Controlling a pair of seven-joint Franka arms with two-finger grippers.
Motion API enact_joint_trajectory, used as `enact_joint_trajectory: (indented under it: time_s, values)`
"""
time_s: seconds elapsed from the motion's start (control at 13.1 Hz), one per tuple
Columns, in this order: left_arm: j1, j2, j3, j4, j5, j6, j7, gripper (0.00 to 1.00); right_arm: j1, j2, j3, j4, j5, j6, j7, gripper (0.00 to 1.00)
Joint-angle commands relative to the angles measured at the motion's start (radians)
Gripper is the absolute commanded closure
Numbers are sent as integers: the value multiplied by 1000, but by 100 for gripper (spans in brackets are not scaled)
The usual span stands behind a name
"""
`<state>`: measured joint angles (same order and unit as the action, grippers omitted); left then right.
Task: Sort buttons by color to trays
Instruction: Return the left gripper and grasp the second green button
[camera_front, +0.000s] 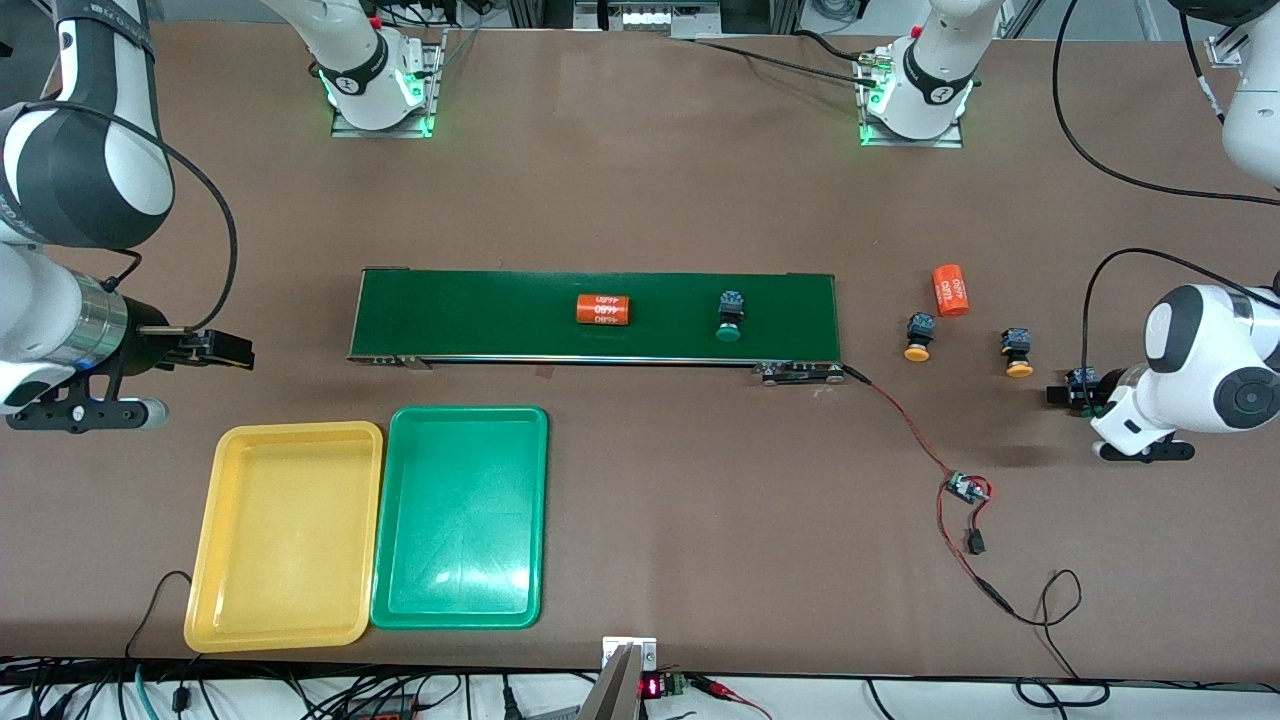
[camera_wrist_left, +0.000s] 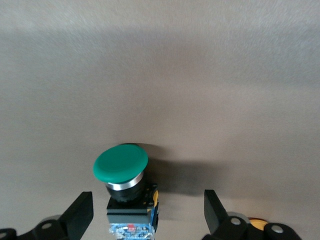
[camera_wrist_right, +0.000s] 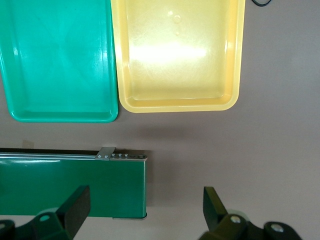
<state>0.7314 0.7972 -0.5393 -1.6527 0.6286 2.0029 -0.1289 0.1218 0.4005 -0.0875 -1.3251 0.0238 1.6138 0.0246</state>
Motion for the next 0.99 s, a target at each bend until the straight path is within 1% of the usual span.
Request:
enact_joint_trajectory:
  time_s: [0.0,0.08,0.15,0.31,0.38,0.53,0.61,0.76,0.92]
  values:
    - [6,-3,12,-15,19,4,43,14,-4,0,3,1,16,3,-15,0]
    - [8,-1,13,-16,19,2,60,30,-4,1,3,1,16,3,-14,0]
    - [9,-3,12,-19,17,-1,83,50,-4,1,3,1,16,5,-14,0]
    - [14,-6,12,-19,16,-3,117,72,-4,1,3,1,25,5,-14,0]
    - [11,-9,10,-16,17,-16,126,81,-4,1,3,1,36,5,-14,0]
    - [3,-27,-11,-1,3,-88,129,81,-4,1,3,1,38,5,-14,0]
    - [3,-50,-39,-1,2,-113,129,81,-4,1,3,1,38,5,-14,0]
    - [16,-81,-137,7,0,-171,129,80,-4,1,3,1,38,5,-14,0]
    - [8,-85,-259,20,-4,-312,112,80,-5,3,3,1,38,5,-14,0]
